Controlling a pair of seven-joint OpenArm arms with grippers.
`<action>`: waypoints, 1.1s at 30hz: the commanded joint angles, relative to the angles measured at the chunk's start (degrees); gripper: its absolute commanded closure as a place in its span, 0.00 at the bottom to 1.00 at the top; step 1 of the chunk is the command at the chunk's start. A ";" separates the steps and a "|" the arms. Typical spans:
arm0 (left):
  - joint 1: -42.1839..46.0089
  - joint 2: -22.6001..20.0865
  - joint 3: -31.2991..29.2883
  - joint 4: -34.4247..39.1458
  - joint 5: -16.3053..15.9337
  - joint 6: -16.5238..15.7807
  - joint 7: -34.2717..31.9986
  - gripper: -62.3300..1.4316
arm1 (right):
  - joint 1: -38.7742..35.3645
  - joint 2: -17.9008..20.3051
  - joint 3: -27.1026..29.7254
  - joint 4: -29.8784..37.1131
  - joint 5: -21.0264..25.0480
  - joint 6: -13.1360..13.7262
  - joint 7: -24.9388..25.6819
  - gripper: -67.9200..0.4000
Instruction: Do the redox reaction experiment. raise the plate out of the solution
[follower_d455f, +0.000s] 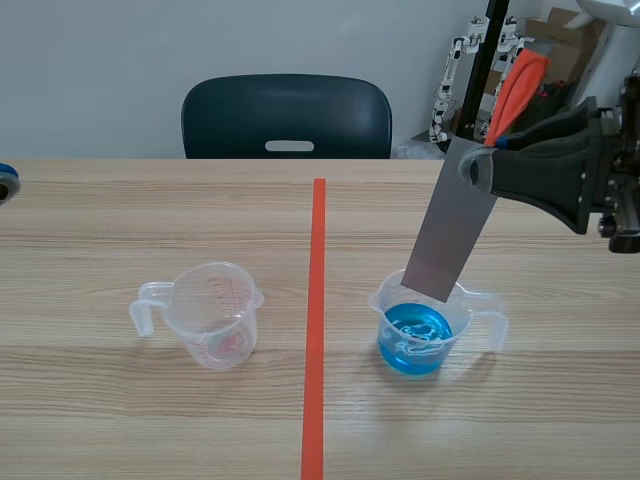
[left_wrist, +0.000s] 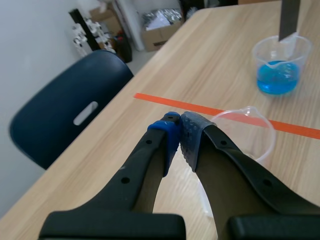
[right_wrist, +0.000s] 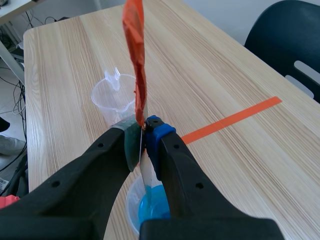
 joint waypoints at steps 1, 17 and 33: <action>-2.95 0.37 1.97 1.36 -0.85 -0.11 1.16 0.94 | 0.85 1.55 0.94 1.51 1.90 0.68 0.11 0.99; -27.96 12.83 22.91 2.86 -0.79 -0.11 22.03 0.94 | 0.85 6.91 7.13 5.84 13.90 0.68 -8.24 0.99; -39.69 24.39 33.42 2.80 1.18 -1.18 32.72 0.94 | 0.85 6.91 14.47 9.25 23.02 0.68 -21.70 0.99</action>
